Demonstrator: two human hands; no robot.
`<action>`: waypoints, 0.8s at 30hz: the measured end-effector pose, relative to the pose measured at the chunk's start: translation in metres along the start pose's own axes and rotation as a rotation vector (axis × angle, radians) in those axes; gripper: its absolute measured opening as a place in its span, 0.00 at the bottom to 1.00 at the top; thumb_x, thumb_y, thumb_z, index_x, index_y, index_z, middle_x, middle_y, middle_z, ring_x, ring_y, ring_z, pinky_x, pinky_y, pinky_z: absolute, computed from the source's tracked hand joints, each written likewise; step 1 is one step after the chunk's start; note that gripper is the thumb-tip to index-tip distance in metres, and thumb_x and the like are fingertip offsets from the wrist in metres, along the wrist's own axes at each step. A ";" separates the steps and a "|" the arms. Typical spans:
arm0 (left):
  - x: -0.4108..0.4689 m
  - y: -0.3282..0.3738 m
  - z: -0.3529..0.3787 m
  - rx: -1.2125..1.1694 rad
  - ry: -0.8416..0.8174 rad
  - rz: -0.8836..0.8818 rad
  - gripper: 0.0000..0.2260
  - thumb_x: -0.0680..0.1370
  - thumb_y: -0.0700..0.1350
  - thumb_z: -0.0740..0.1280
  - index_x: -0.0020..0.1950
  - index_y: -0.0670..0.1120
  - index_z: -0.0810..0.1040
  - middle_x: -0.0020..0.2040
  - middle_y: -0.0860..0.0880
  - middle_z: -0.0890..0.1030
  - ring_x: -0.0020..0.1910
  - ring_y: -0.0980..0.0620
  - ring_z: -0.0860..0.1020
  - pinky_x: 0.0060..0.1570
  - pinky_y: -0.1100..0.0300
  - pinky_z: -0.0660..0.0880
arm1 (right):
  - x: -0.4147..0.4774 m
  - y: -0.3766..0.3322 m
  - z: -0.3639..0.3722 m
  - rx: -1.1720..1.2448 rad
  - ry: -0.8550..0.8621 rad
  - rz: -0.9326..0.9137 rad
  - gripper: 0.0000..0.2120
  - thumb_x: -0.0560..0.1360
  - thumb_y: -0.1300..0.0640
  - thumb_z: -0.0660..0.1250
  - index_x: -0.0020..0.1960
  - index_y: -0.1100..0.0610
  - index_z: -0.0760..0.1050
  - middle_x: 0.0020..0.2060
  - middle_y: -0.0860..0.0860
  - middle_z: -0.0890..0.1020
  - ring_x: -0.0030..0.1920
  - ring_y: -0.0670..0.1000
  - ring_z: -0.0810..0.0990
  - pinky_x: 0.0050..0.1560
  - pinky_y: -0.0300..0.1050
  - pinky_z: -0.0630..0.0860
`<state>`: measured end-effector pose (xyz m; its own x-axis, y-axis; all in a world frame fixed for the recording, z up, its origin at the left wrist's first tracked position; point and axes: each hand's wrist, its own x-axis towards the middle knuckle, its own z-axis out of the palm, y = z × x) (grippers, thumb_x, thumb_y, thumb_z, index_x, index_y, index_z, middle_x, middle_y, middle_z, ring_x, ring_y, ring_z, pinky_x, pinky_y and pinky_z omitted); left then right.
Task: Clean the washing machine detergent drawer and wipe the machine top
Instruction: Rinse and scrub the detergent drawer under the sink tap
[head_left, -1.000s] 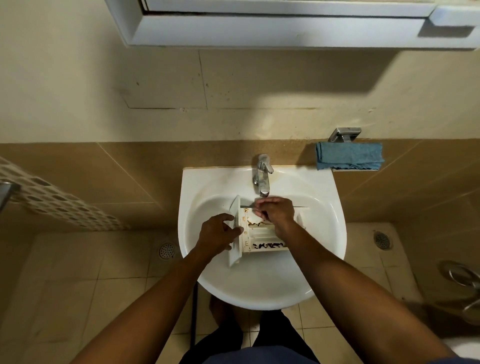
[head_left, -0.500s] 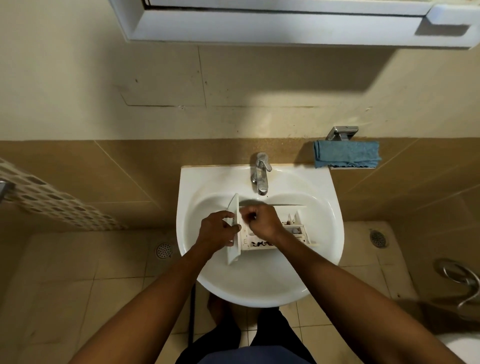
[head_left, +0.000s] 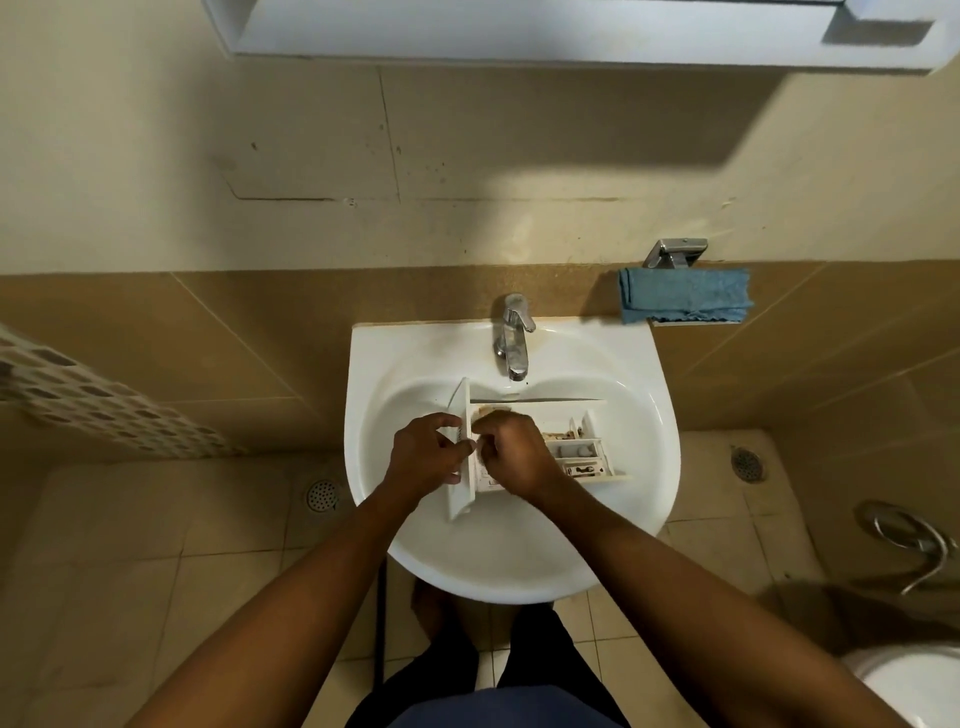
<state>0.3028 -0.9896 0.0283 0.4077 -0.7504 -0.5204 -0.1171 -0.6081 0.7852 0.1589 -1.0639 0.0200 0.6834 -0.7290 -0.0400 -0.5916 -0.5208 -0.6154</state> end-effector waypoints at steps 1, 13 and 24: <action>0.000 0.001 0.000 -0.004 0.000 -0.003 0.16 0.74 0.42 0.78 0.61 0.47 0.82 0.38 0.45 0.85 0.34 0.47 0.86 0.39 0.51 0.85 | 0.002 -0.002 0.001 -0.006 -0.015 -0.003 0.10 0.68 0.71 0.65 0.45 0.64 0.83 0.40 0.60 0.85 0.42 0.61 0.83 0.47 0.45 0.77; -0.001 0.001 -0.001 -0.005 -0.011 -0.002 0.17 0.73 0.42 0.77 0.61 0.47 0.82 0.37 0.46 0.85 0.33 0.48 0.86 0.38 0.53 0.85 | -0.003 0.014 0.006 0.023 0.034 -0.025 0.13 0.68 0.71 0.71 0.45 0.57 0.88 0.43 0.52 0.88 0.42 0.51 0.86 0.46 0.37 0.79; 0.002 -0.002 -0.002 -0.017 -0.019 -0.008 0.18 0.73 0.43 0.78 0.62 0.48 0.82 0.39 0.45 0.85 0.34 0.49 0.86 0.37 0.53 0.85 | -0.036 0.020 0.000 -0.005 -0.028 -0.205 0.09 0.69 0.70 0.74 0.42 0.59 0.88 0.41 0.52 0.88 0.40 0.50 0.86 0.47 0.35 0.78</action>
<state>0.3055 -0.9894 0.0256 0.3908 -0.7505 -0.5329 -0.0987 -0.6098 0.7864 0.1224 -1.0482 0.0088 0.8014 -0.5948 0.0636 -0.4409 -0.6592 -0.6092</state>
